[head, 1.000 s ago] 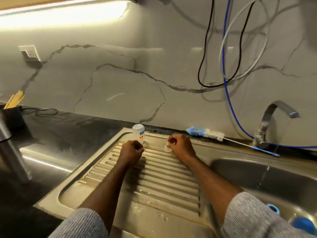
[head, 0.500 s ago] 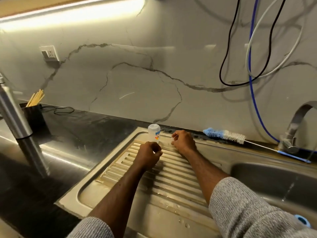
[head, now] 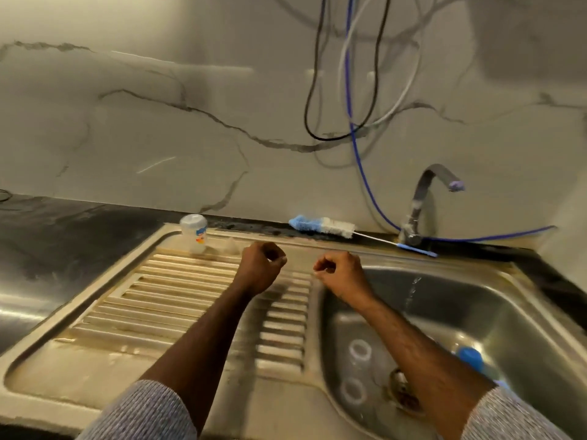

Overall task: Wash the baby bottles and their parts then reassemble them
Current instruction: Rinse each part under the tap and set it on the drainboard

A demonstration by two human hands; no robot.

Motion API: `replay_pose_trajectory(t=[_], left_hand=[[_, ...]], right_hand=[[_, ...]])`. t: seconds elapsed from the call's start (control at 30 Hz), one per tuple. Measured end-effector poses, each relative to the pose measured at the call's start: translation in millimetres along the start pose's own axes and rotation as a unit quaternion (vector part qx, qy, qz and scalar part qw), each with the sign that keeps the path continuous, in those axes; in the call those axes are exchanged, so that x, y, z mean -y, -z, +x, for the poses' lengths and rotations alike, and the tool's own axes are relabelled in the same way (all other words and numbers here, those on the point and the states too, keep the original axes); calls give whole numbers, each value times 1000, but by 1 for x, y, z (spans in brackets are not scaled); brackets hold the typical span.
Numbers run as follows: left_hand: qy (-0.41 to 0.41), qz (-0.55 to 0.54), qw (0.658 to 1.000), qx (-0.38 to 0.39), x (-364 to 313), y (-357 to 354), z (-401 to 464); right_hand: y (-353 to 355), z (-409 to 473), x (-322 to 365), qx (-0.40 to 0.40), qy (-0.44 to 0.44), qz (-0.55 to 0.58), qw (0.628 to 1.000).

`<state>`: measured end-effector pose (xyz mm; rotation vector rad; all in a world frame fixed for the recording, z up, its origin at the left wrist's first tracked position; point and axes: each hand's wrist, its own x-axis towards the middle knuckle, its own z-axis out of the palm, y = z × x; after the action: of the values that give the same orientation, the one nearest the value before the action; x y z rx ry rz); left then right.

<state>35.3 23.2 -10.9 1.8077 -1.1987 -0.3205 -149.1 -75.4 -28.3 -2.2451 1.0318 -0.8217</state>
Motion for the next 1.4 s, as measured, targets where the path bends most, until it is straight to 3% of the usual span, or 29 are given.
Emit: replay_pose_trajectory(t=[0.17, 0.3, 0.4, 0.53, 0.8, 0.87, 0.93, 1.07, 1.27, 1.4], left_hand=[[-1, -94, 995, 31, -63, -96, -18], [36, -137, 987, 81, -95, -169, -38], [40, -109, 988, 103, -97, -205, -47], [26, -77, 985, 152, -85, -224, -48], [49, -91, 982, 157, -73, -231, -38], [43, -88, 982, 160, -74, -233, -39], [35, -77, 983, 164, -74, -235, -39], [27, -72, 982, 170, -73, -240, -40], [-39, -92, 975, 199, -76, -248, -45], [-36, -128, 966, 220, -80, -251, -46]], right_hand=[[77, -54, -94, -1, -75, -52, 996], [115, -83, -150, -36, -186, -81, 979], [114, -89, -170, 26, -239, -126, 962], [104, -91, -183, 107, -255, -277, 920], [78, -93, -196, 151, -270, -332, 891], [77, -85, -189, 109, -259, -250, 927], [80, -75, -180, 58, -258, -89, 960], [91, -62, -166, 3, -295, 151, 944], [96, -60, -168, -8, -325, 224, 919], [96, -56, -167, -10, -332, 256, 908]])
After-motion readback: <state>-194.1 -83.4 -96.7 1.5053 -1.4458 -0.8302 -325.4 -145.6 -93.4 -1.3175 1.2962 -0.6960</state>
